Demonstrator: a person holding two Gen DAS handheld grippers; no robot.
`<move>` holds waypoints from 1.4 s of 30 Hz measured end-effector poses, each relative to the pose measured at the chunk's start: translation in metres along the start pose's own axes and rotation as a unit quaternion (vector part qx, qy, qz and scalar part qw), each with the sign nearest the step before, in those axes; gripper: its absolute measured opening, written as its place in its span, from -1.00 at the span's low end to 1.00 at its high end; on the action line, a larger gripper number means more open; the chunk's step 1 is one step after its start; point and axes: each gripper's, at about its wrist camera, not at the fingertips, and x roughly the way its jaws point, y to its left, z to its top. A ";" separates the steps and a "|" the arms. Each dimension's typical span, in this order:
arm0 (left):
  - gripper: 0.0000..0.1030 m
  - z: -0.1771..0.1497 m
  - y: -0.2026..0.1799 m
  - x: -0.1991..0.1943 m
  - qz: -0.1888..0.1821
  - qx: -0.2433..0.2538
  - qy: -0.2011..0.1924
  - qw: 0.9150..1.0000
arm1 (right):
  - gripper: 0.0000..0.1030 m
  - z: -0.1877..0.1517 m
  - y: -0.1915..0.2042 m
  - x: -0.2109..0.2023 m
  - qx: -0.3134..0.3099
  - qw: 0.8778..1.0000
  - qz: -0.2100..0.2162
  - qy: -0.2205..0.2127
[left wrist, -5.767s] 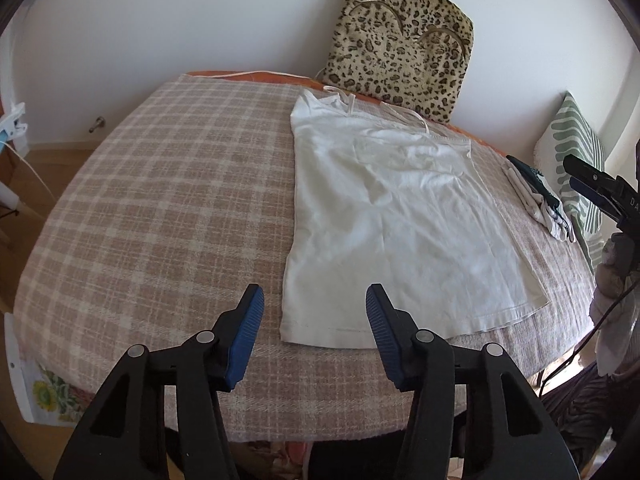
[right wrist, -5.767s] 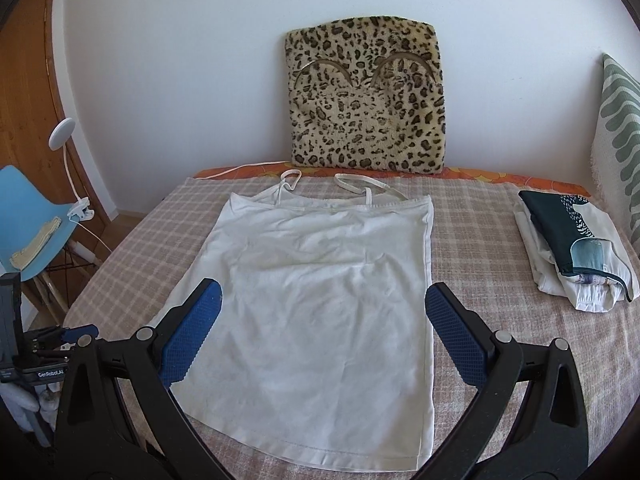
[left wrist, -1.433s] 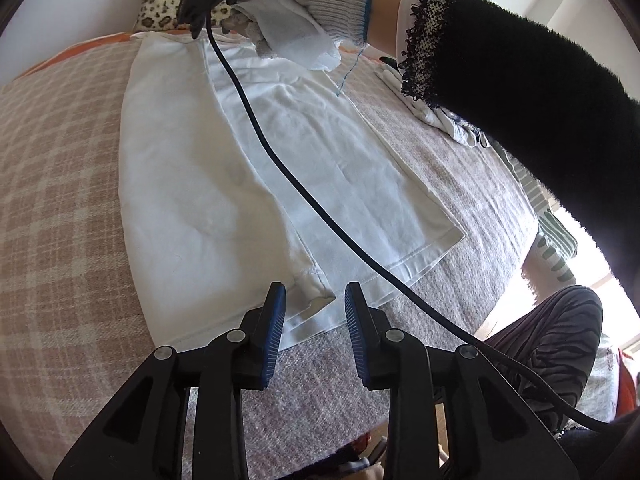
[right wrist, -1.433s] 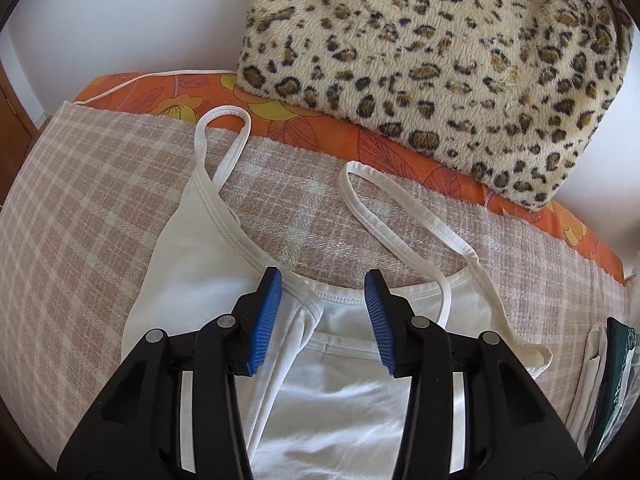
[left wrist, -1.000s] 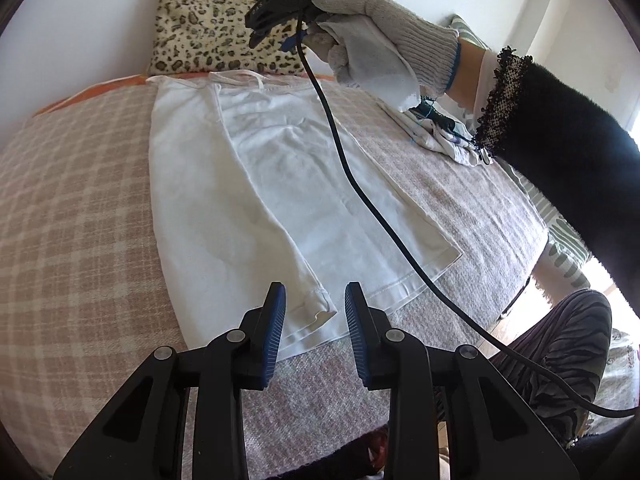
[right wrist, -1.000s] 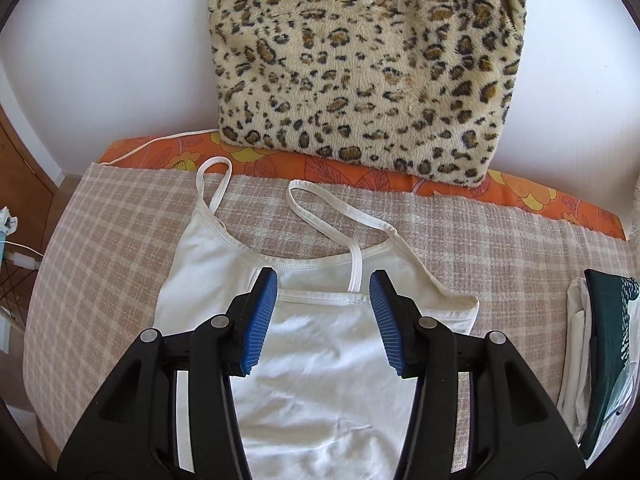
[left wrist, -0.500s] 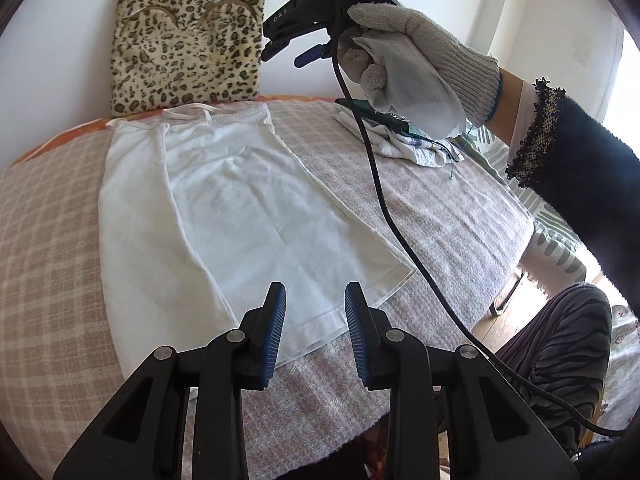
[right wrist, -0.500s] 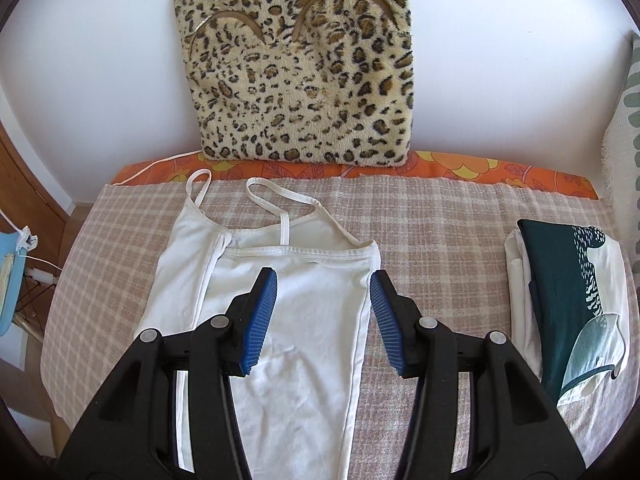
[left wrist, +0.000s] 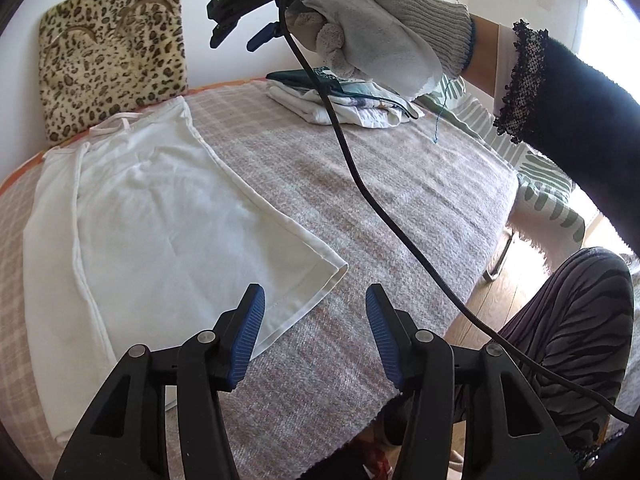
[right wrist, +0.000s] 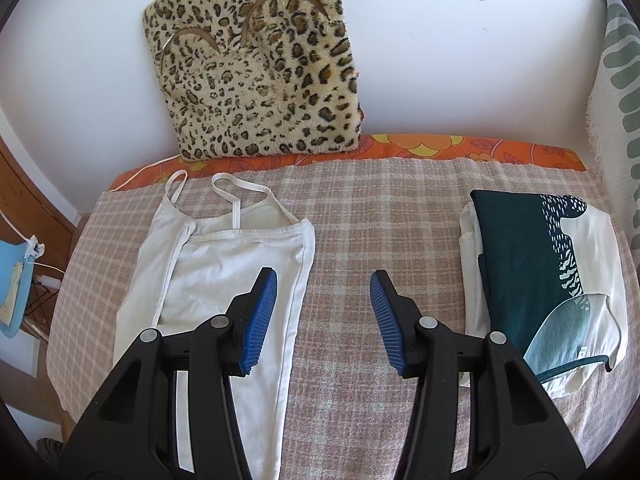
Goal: Fold small clothes
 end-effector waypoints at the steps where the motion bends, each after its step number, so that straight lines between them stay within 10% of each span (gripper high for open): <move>1: 0.02 0.001 -0.003 0.004 0.002 0.004 0.002 1.000 | -0.01 0.000 -0.003 0.002 -0.001 1.000 0.001 0.001; 14: 0.00 0.008 -0.016 0.041 0.024 0.000 0.010 1.000 | -0.01 0.008 -0.031 0.061 0.032 0.998 0.043 0.033; 27: -0.75 0.007 -0.003 0.047 0.027 -0.023 0.000 0.999 | -0.01 0.018 -0.022 0.130 0.033 0.994 0.075 0.068; 42: -0.88 0.007 0.008 0.037 -0.006 -0.068 -0.020 0.998 | -0.01 0.028 -0.010 0.162 0.004 0.994 0.059 0.090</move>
